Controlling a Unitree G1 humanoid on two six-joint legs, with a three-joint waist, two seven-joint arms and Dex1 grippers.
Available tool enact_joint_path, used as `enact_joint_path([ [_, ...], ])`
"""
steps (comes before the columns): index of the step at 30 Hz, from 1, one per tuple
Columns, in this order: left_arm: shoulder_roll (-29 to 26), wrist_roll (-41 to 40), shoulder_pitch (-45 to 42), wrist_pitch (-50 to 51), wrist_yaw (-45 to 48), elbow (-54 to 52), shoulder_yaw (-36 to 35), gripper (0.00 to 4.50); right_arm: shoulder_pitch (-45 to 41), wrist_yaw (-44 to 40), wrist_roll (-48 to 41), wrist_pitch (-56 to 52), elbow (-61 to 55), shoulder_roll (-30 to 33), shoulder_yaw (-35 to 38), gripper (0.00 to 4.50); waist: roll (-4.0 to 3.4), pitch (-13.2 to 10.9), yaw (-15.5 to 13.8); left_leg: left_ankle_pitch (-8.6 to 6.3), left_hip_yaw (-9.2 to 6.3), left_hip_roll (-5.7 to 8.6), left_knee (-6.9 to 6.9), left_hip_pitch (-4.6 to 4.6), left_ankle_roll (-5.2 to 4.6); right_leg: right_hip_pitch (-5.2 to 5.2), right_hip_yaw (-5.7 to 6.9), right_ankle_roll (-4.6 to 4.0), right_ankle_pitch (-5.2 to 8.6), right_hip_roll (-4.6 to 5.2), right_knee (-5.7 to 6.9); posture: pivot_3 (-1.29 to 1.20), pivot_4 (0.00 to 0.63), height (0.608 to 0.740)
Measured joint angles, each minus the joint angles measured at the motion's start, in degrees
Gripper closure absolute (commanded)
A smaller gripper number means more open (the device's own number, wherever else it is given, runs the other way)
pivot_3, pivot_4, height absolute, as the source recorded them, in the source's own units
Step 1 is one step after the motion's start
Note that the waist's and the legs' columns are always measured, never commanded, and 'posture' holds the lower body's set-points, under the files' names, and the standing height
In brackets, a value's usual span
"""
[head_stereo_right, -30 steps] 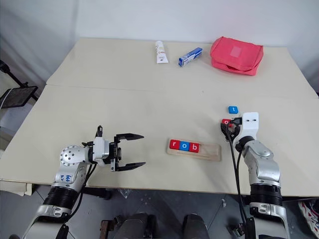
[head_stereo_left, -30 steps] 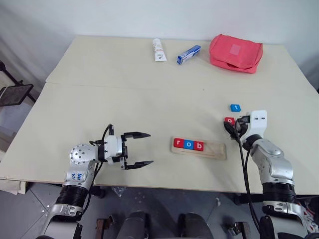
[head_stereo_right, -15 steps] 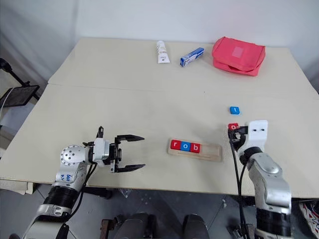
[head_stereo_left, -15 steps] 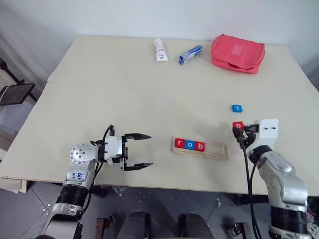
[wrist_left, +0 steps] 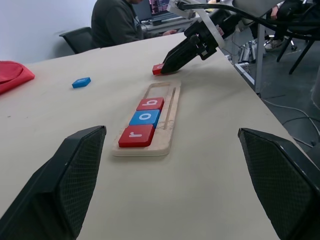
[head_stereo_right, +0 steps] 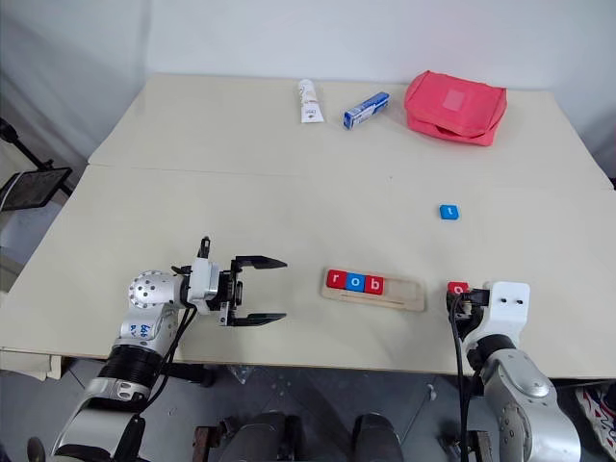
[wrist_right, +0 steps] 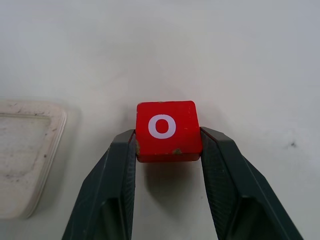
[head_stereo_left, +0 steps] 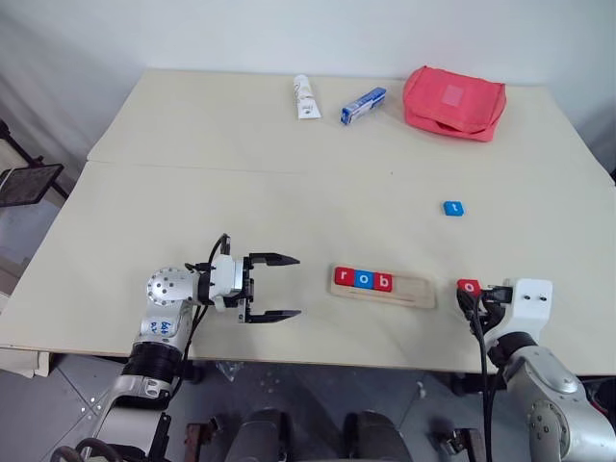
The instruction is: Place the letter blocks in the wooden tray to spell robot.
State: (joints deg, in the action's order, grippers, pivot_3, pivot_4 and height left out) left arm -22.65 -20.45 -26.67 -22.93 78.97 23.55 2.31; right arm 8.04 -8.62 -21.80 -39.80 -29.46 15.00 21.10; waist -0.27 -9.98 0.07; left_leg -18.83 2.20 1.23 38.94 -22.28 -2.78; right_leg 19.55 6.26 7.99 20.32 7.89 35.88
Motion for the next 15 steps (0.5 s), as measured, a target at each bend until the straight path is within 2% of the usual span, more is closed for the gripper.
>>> enact_joint_path([
  [6,0.0,0.0,0.0,0.0,0.4,0.0,0.0,0.00,0.6,-2.8,-1.0,0.7,0.0,2.0,-0.1,0.02,0.00,0.0,-0.1,-0.01,-0.03,0.04,0.01,0.00,-0.02,-0.01,-0.07,0.00,0.00,0.00,0.00,0.00,0.150,0.740],
  [9,-0.1,0.0,0.0,0.0,0.4,-0.1,-0.1,0.00,2.6,-9.0,-1.7,1.2,0.0,9.1,-0.1,0.02,0.00,0.0,-0.1,-0.02,-0.03,0.06,0.01,-0.01,-0.04,-0.02,-0.08,0.00,0.00,0.01,-0.02,0.00,0.150,0.740],
  [12,-0.2,0.0,0.1,0.1,0.4,-0.1,-0.1,0.00,3.6,-21.2,-2.4,3.6,2.5,22.6,0.2,0.02,0.00,0.0,-0.1,-0.02,0.05,0.05,0.03,0.00,-0.06,-0.08,-0.07,0.00,0.00,0.00,-0.15,0.00,0.150,0.740],
  [15,-0.1,0.0,0.1,0.1,0.2,-0.2,-0.1,0.00,1.6,-31.4,-1.9,8.1,8.6,32.2,1.3,0.02,0.03,0.0,-0.1,-0.02,0.05,-0.05,0.03,0.00,-0.06,-0.15,-0.03,0.00,0.00,-0.06,-0.26,0.00,0.150,0.740],
])
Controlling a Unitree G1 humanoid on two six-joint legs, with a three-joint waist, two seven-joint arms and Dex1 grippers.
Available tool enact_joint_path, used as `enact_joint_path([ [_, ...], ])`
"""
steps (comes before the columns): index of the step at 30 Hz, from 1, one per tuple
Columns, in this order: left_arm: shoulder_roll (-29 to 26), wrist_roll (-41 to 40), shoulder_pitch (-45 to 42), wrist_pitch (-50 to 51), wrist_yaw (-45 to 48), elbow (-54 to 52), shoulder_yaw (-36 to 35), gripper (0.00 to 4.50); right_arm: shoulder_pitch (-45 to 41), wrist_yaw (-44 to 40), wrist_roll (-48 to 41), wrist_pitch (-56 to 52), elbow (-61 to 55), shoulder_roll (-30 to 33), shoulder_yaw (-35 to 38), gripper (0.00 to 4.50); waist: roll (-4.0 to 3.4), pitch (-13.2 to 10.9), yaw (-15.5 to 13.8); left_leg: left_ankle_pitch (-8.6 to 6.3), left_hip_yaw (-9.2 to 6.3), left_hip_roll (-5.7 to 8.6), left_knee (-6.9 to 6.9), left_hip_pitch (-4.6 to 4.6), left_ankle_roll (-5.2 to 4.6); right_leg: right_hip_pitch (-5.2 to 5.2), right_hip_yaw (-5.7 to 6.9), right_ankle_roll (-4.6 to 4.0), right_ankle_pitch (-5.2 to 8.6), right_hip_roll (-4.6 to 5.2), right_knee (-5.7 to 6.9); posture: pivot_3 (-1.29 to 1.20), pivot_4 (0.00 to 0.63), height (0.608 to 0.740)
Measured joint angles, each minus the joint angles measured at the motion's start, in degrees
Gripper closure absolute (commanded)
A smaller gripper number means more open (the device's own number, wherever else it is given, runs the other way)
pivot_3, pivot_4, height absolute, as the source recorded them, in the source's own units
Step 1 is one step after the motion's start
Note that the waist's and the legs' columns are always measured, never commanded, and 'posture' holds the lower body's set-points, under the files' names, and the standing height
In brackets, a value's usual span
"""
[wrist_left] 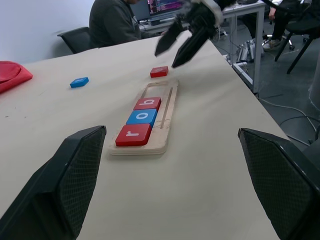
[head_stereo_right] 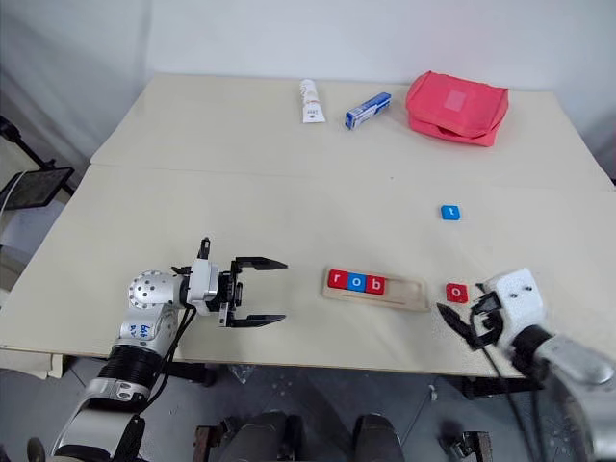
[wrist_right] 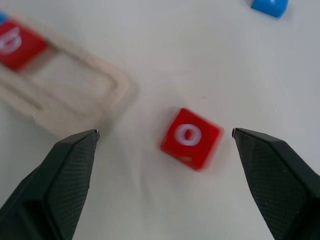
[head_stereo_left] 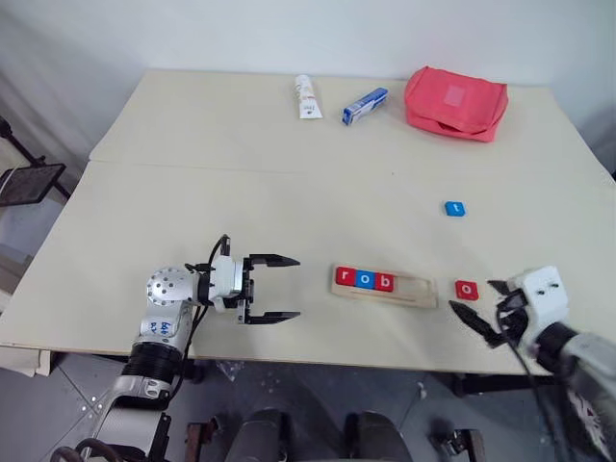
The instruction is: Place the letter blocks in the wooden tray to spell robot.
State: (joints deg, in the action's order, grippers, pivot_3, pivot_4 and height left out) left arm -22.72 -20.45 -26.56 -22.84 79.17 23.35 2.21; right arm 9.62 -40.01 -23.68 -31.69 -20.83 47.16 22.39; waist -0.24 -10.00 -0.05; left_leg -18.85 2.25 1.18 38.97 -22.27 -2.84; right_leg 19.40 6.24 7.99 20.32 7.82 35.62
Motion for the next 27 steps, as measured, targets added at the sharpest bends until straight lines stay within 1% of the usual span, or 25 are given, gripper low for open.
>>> enact_joint_path([
  [3,0.1,0.0,0.0,0.1,-0.3,0.0,0.0,0.00,-4.4,-10.0,1.2,5.4,8.2,7.0,-2.5,0.02,0.01,0.0,0.1,0.00,0.03,-0.02,0.02,0.00,0.00,0.00,0.02,0.00,0.00,0.00,0.00,0.00,0.150,0.740],
  [6,0.2,0.0,-0.1,0.0,-0.5,0.0,0.0,0.00,-10.0,-17.6,3.1,10.7,16.0,10.8,-6.8,0.02,0.01,0.0,0.1,0.00,0.02,-0.01,0.03,-0.01,0.00,0.00,0.06,0.00,0.00,0.03,-0.02,0.00,0.150,0.740],
  [10,0.1,0.1,0.1,0.1,-0.9,-0.3,0.0,0.00,-18.5,-26.4,7.1,17.6,26.5,12.7,-14.6,0.02,0.03,0.0,-0.1,0.00,-0.02,0.03,0.07,-0.06,-0.01,0.00,0.19,0.00,0.00,0.10,-0.01,0.00,0.150,0.740],
  [14,0.0,0.1,0.5,0.1,-1.7,-0.8,-0.1,0.00,-23.7,-31.4,10.6,22.0,33.8,12.7,-19.7,0.02,0.03,0.0,-0.2,0.00,-0.08,0.06,0.08,-0.12,-0.01,0.01,0.41,0.00,0.00,0.20,-0.01,0.00,0.150,0.740],
  [15,-0.2,0.1,1.1,0.1,-2.1,-1.6,-0.1,0.00,-26.4,-32.9,12.5,24.2,37.4,12.7,-22.2,0.02,0.03,0.0,0.0,0.00,-0.07,0.06,0.09,-0.11,-0.01,0.01,0.45,0.00,0.00,0.21,0.00,0.00,0.150,0.740],
  [18,-0.6,0.1,2.4,0.3,-2.9,-3.0,-0.2,0.00,-30.6,-34.7,14.6,27.5,42.4,12.6,-24.7,0.56,0.03,0.0,0.1,0.00,-0.09,0.03,0.10,-0.10,0.00,-0.01,0.52,0.00,0.00,0.22,0.00,0.00,0.150,0.740],
  [22,-1.2,0.1,3.4,0.5,-3.8,-4.4,-0.2,0.00,-33.1,-35.9,15.8,29.6,45.8,11.9,-25.8,1.85,0.08,0.0,0.0,0.00,-0.13,0.04,0.14,-0.10,0.00,-0.08,0.58,0.00,0.00,0.26,-0.01,0.00,0.150,0.740],
  [26,-1.5,0.1,3.8,0.7,-4.3,-4.9,-0.2,0.00,-33.4,-36.4,15.8,30.3,46.0,11.5,-25.9,3.04,0.09,0.0,0.0,0.00,-0.13,0.03,0.16,-0.08,0.00,-0.10,0.60,0.01,0.00,0.26,-0.01,0.00,0.150,0.740],
  [27,-1.6,0.1,3.9,0.9,-4.5,-5.0,-0.2,0.00,-33.4,-36.4,15.8,30.0,45.7,11.5,-25.9,3.04,0.09,0.0,0.0,0.00,-0.13,0.03,0.16,-0.08,0.00,-0.10,0.60,0.01,0.00,0.26,-0.01,0.00,0.150,0.740],
])
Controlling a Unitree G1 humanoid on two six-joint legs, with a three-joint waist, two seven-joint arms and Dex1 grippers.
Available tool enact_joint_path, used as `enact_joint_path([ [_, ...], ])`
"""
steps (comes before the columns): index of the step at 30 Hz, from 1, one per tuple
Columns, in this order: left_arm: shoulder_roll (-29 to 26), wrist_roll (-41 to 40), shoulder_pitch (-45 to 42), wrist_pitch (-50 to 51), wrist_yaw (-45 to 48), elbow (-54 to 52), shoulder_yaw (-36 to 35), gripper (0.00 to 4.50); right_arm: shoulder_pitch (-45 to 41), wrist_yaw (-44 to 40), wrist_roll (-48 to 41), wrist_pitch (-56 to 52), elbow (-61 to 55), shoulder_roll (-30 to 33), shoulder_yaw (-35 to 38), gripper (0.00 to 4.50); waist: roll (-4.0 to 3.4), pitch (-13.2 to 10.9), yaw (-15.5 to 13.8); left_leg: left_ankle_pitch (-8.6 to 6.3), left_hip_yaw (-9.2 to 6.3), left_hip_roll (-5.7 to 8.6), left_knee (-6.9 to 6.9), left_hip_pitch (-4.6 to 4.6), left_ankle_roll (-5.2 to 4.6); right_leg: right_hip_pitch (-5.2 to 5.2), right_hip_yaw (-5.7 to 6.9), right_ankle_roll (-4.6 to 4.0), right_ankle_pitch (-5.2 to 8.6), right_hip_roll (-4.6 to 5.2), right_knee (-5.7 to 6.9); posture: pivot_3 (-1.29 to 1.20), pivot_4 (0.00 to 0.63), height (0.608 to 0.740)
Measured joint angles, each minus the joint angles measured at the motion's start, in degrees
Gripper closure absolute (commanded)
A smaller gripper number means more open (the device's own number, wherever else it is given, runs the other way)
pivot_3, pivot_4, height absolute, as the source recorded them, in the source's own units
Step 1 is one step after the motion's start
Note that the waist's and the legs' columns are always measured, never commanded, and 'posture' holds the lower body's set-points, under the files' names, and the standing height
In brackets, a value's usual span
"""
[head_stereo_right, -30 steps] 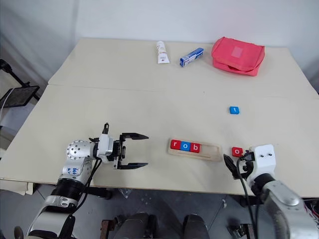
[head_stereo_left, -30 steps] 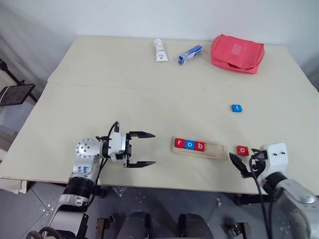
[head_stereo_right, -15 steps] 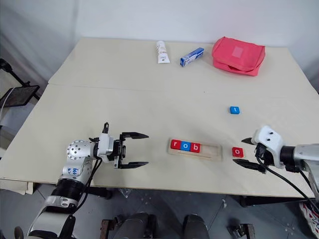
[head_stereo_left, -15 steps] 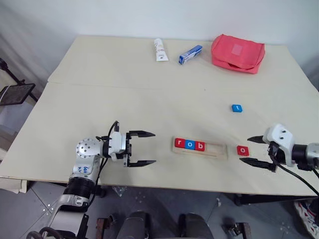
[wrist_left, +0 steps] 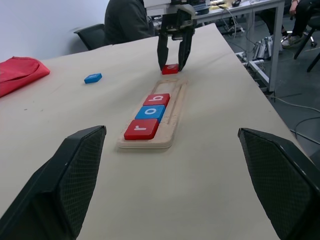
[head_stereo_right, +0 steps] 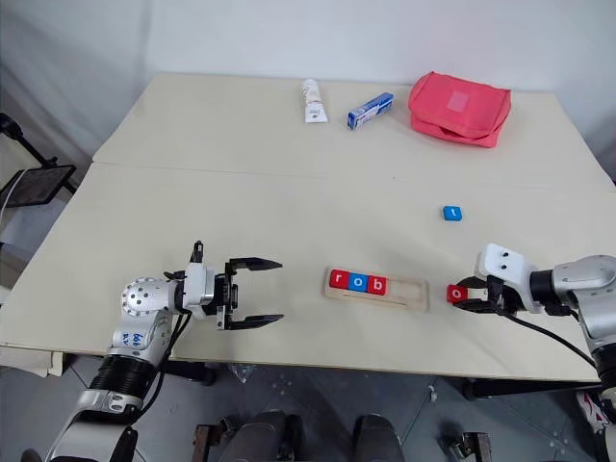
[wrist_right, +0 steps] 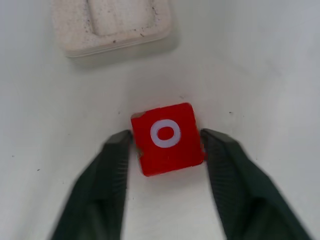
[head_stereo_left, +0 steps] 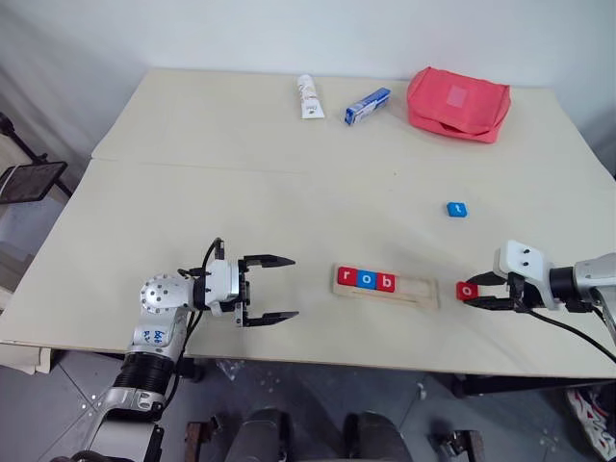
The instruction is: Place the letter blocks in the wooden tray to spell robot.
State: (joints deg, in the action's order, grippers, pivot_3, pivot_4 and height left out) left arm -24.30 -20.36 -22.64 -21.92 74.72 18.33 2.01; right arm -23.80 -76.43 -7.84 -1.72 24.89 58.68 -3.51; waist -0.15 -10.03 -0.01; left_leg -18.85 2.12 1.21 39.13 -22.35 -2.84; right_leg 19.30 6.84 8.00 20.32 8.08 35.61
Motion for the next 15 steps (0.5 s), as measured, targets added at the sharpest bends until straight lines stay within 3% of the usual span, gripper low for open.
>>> enact_joint_path([
  [7,-0.2,0.0,0.2,0.1,-0.2,-0.1,0.0,0.00,1.0,-0.5,-1.6,-9.1,-9.7,0.1,0.5,3.04,-0.01,0.0,-0.1,0.00,0.01,0.00,-0.01,-0.04,0.00,0.07,-0.01,0.00,0.00,0.01,0.01,0.00,0.150,0.740],
  [15,0.6,0.0,0.1,0.2,-0.7,-0.1,0.2,0.00,-4.1,0.0,-3.8,-24.9,-25.0,0.7,-1.1,3.04,-0.01,0.0,-0.1,-0.01,-0.04,0.01,-0.01,-0.04,0.01,0.08,-0.02,0.00,0.00,0.04,0.00,0.00,0.150,0.740],
])
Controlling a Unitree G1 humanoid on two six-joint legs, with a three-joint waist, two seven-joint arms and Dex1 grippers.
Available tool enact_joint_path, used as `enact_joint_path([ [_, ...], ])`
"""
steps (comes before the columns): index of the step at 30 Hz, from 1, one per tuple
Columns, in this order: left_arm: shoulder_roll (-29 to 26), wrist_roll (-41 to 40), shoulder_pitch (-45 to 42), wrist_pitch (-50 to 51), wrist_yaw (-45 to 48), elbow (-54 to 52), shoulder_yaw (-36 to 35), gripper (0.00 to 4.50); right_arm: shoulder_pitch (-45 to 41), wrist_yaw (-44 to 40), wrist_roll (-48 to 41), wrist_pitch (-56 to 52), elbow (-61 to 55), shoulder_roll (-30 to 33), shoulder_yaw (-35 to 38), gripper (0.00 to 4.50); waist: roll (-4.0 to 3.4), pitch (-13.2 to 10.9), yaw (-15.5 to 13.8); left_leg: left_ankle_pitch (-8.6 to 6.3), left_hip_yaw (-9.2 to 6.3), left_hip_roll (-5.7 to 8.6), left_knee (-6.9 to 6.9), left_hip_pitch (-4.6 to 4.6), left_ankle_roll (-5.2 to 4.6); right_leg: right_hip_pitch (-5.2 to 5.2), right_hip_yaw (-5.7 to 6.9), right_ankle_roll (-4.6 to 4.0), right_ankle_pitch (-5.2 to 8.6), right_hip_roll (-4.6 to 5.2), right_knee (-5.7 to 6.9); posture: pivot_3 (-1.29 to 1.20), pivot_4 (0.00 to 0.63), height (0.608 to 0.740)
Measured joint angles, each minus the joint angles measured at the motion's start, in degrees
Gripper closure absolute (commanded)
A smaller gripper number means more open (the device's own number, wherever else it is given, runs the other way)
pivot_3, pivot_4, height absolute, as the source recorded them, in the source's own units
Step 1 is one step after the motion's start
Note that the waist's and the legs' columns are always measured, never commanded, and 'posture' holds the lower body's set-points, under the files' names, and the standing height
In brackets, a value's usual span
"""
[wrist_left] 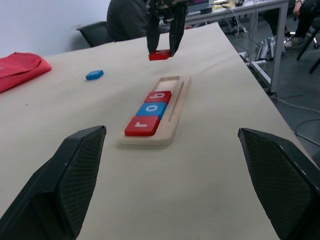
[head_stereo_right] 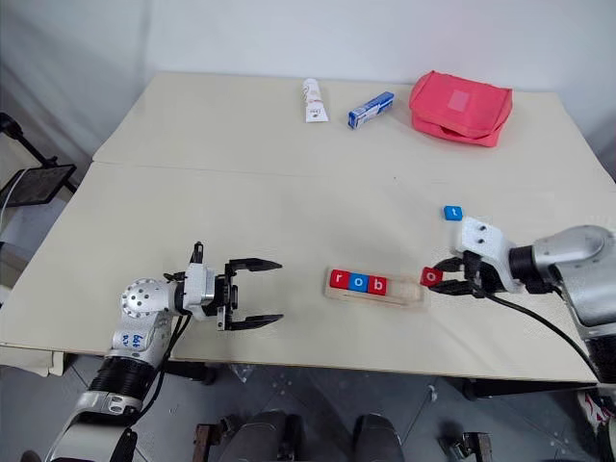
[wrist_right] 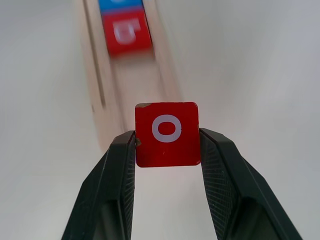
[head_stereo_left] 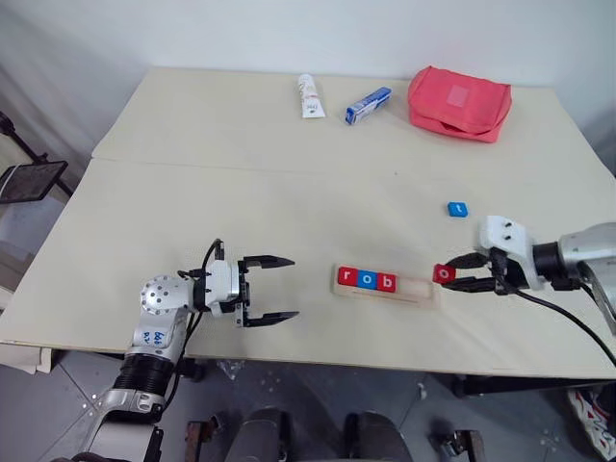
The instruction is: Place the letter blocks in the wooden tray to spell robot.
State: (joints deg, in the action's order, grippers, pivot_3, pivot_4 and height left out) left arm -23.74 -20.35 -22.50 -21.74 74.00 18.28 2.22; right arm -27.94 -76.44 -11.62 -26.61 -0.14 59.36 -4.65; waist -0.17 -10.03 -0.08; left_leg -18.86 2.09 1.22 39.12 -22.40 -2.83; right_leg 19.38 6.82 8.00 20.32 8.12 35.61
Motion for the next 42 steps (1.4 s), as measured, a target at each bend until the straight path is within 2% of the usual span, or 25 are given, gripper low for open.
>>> enact_joint_path([
  [12,0.2,0.1,1.0,0.1,-1.9,-2.3,0.1,0.00,-5.4,2.1,3.9,-2.5,-0.7,-6.3,-10.5,3.04,0.00,0.0,0.0,0.00,-0.03,0.08,-0.03,-0.04,-0.01,0.07,0.06,0.00,0.00,0.04,0.07,0.00,0.150,0.740],
  [35,0.1,0.1,2.5,0.5,-2.6,-3.6,0.1,0.00,-4.6,2.4,5.6,-1.2,0.4,-6.2,-10.6,3.04,0.00,0.0,0.0,-0.01,-0.02,0.09,-0.03,-0.04,-0.01,0.07,0.09,0.00,0.00,0.06,0.06,0.00,0.150,0.740],
  [39,0.1,0.1,2.2,0.5,-2.6,-3.2,0.1,0.00,-4.5,2.7,5.6,-1.3,0.3,-6.2,-10.6,1.58,0.00,0.0,0.0,-0.01,-0.02,0.09,-0.03,-0.04,-0.01,0.07,0.09,0.00,0.00,0.06,0.06,0.00,0.150,0.740],
  [42,0.1,0.1,1.7,0.4,-2.6,-2.7,0.1,0.00,-4.5,3.1,5.5,-1.8,-0.2,-6.2,-10.6,0.69,0.00,0.0,0.0,-0.01,-0.02,0.09,-0.03,-0.04,-0.01,0.07,0.09,0.00,0.00,0.06,0.06,0.00,0.150,0.740],
])
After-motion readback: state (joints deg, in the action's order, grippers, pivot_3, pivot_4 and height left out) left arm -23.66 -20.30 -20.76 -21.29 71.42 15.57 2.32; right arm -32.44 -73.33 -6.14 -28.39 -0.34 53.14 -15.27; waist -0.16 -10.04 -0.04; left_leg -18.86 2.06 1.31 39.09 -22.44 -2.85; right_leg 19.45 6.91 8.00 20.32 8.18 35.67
